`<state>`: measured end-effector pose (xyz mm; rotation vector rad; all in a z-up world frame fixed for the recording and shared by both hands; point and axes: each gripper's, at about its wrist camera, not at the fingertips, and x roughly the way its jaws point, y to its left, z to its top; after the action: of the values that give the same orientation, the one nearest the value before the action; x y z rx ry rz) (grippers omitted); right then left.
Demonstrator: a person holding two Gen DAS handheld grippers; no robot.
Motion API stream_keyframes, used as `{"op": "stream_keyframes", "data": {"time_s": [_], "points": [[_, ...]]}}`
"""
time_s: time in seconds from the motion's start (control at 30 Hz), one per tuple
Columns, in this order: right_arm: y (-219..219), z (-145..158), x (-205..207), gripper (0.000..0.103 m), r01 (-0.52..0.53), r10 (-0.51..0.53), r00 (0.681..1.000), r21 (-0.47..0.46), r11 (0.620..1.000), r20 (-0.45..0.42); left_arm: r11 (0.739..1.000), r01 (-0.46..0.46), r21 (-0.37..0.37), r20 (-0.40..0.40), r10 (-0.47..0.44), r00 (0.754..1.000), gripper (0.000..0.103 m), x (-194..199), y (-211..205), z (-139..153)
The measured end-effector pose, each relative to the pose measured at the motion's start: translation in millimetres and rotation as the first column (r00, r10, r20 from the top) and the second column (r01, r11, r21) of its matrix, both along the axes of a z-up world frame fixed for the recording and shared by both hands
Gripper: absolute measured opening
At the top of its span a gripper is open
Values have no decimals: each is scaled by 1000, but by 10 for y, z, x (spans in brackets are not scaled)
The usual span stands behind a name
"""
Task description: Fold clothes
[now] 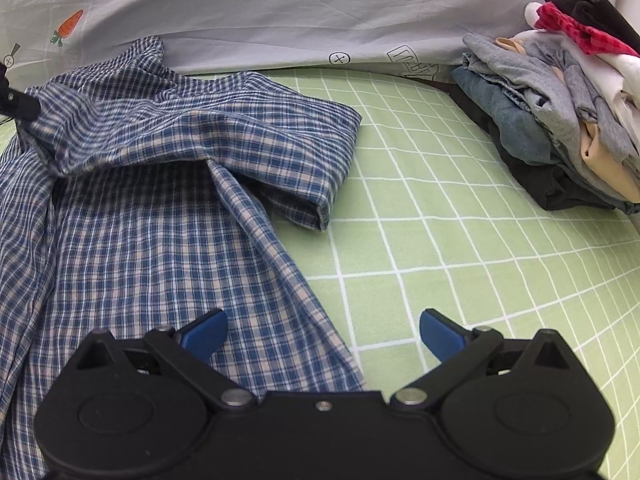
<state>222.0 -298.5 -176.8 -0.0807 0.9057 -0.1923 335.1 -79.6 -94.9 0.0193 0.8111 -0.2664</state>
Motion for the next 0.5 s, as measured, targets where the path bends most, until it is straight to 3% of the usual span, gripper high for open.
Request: {"op": "stream_keyframes", "data": {"time_s": [0.13,0.3,0.5], "points": [[92,107,-72,103,-17,17,1000,-13,1000,18,997,-76,-12,93,76,993,1,20,292,307],[226,225,-182,103,-43,44,998,-33,999,39,977,-212,-11,191,211,959,1,18,842,678],[410,320,-325,103,-86,88,995,-55,995,47,907,-421,2,204,412,888,1,-87,1652,757]]}}
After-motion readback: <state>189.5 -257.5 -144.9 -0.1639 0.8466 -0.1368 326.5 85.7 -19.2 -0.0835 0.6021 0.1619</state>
